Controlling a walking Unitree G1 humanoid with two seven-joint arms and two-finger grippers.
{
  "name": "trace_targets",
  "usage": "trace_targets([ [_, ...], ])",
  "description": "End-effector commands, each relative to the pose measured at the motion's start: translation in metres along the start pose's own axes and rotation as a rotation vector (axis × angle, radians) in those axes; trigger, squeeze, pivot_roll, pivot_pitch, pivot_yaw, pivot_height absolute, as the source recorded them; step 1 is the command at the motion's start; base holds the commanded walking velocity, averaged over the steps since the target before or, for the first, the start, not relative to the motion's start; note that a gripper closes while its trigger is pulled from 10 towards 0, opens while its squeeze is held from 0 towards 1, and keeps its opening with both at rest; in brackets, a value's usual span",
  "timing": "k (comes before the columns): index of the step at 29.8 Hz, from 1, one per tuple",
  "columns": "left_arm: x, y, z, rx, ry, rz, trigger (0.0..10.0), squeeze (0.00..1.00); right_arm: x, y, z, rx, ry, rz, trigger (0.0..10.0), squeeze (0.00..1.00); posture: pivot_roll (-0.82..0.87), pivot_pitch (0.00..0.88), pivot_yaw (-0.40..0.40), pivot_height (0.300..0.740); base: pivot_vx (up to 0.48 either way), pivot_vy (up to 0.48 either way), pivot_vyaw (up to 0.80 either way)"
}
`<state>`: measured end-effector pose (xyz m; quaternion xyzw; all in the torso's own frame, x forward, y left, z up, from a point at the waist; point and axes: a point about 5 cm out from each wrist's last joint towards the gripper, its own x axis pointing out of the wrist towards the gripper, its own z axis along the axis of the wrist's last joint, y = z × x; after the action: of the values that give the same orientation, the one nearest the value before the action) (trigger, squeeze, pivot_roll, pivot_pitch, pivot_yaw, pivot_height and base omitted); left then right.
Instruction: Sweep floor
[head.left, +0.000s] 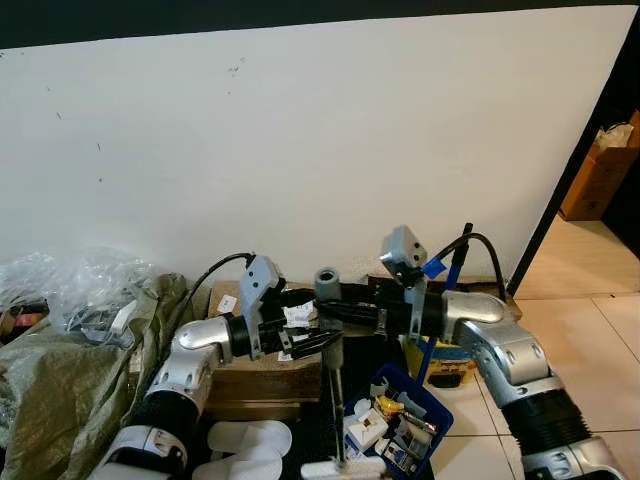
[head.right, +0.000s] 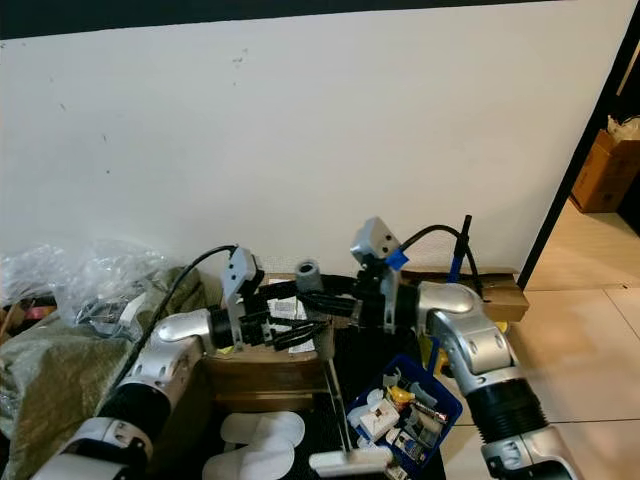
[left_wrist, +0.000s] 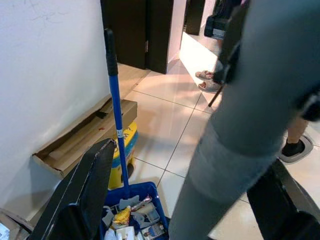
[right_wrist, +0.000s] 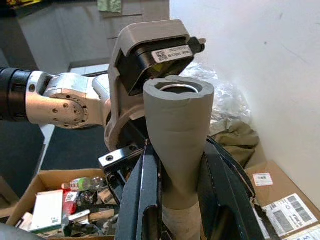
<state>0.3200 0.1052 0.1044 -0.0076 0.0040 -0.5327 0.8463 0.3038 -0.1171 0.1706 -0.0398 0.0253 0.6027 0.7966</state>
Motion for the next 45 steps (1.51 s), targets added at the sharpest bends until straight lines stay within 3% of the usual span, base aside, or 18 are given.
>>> trace_targets([
  [1,-0.002,-0.002,-0.005,-0.023,0.006,0.003,10.0,0.00,0.003,0.002,0.006,-0.002,-0.037,0.028,10.0,0.00,-0.08,0.014,0.034,0.740,0.000,0.000,0.00],
  [10,-0.005,-0.001,-0.009,-0.041,0.016,0.016,10.0,0.00,0.006,0.003,0.009,-0.003,-0.059,0.021,10.0,0.00,-0.08,0.014,0.034,0.740,0.000,0.000,0.00],
  [11,-0.007,-0.002,-0.012,-0.046,0.032,0.007,9.3,0.00,0.006,0.003,0.009,-0.004,-0.060,0.021,10.0,0.00,-0.07,0.016,0.039,0.740,0.000,0.000,0.00],
  [12,-0.007,-0.002,-0.012,-0.046,0.032,0.007,9.3,0.00,0.006,0.003,0.009,-0.004,-0.060,0.021,10.0,0.00,-0.07,0.016,0.039,0.740,0.000,0.000,0.00],
  [13,-0.008,-0.004,-0.014,-0.048,0.047,-0.004,5.7,0.00,0.006,0.003,0.009,-0.005,-0.058,0.019,10.0,0.00,-0.07,0.016,0.039,0.740,0.000,0.000,0.00],
  [14,-0.009,-0.005,-0.017,-0.049,0.064,-0.015,0.0,0.00,0.006,0.003,0.009,-0.006,-0.057,0.017,10.0,0.00,-0.07,0.017,0.040,0.740,0.000,0.000,0.00],
  [31,-0.016,-0.004,-0.023,-0.049,0.100,0.002,0.0,0.00,0.005,0.003,0.011,-0.010,-0.068,0.006,10.0,0.00,-0.07,0.026,0.047,0.740,0.000,0.000,0.00],
  [39,-0.018,0.002,-0.021,-0.067,0.050,0.099,0.0,0.00,0.009,0.001,0.004,0.024,-0.074,-0.043,10.0,0.00,-0.08,0.027,0.043,0.740,0.000,0.000,0.00],
  [41,-0.018,0.003,-0.022,-0.080,0.039,0.127,0.0,0.00,0.011,0.000,0.003,0.060,-0.101,-0.060,10.0,0.57,-0.09,0.028,0.045,0.740,0.000,0.000,0.00],
  [45,-0.018,0.003,-0.023,-0.084,0.037,0.136,0.0,0.00,0.011,0.000,0.002,0.075,-0.112,-0.057,10.0,0.60,-0.09,0.028,0.045,0.740,0.000,0.000,0.00],
])
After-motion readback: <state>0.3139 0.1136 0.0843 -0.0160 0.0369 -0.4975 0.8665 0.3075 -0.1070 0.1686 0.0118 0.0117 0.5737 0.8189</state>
